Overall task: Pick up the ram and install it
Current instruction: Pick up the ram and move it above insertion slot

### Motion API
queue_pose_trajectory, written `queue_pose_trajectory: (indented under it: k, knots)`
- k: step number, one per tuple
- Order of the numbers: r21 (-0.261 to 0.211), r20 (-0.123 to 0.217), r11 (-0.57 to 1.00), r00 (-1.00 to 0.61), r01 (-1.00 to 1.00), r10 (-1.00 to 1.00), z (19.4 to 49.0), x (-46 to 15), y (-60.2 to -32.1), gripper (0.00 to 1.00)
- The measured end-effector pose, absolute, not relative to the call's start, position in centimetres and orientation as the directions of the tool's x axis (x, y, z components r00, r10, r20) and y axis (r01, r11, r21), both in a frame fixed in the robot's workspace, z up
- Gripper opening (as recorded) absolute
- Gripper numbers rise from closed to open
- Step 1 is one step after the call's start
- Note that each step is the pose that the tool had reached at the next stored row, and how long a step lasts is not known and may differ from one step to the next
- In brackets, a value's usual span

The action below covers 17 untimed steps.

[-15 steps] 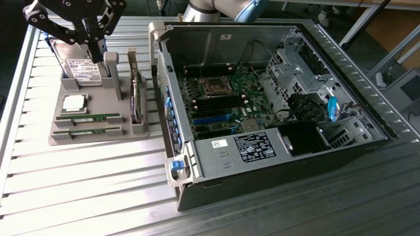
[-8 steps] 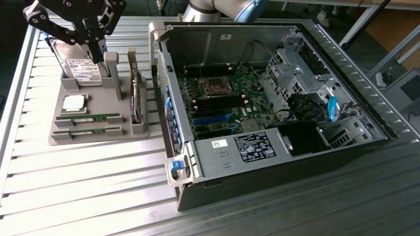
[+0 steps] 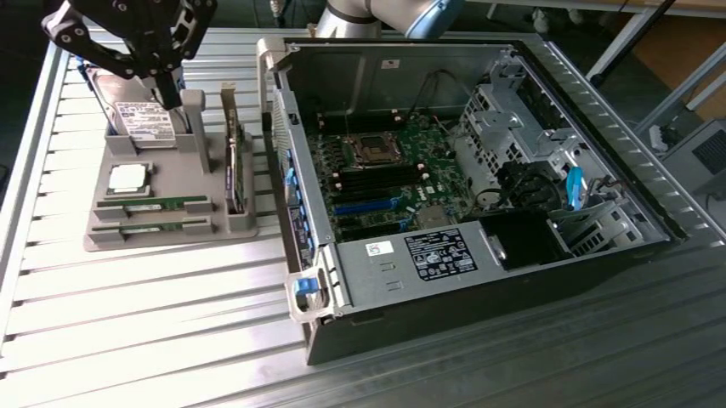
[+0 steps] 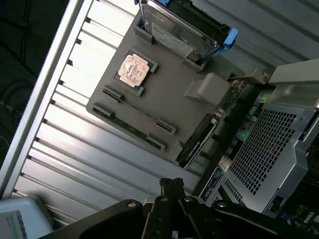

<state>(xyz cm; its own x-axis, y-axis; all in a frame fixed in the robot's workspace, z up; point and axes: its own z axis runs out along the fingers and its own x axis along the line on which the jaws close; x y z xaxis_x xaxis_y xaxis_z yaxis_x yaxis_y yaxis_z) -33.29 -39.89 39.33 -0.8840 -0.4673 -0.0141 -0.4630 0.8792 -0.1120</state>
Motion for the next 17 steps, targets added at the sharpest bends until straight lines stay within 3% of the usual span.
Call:
queue_pose_trajectory:
  k: [17]
  knots:
    - [-0.112, -0.014, 0.731, -0.734, -0.674, -0.679, 39.33, -33.29, -39.89, 0.09]
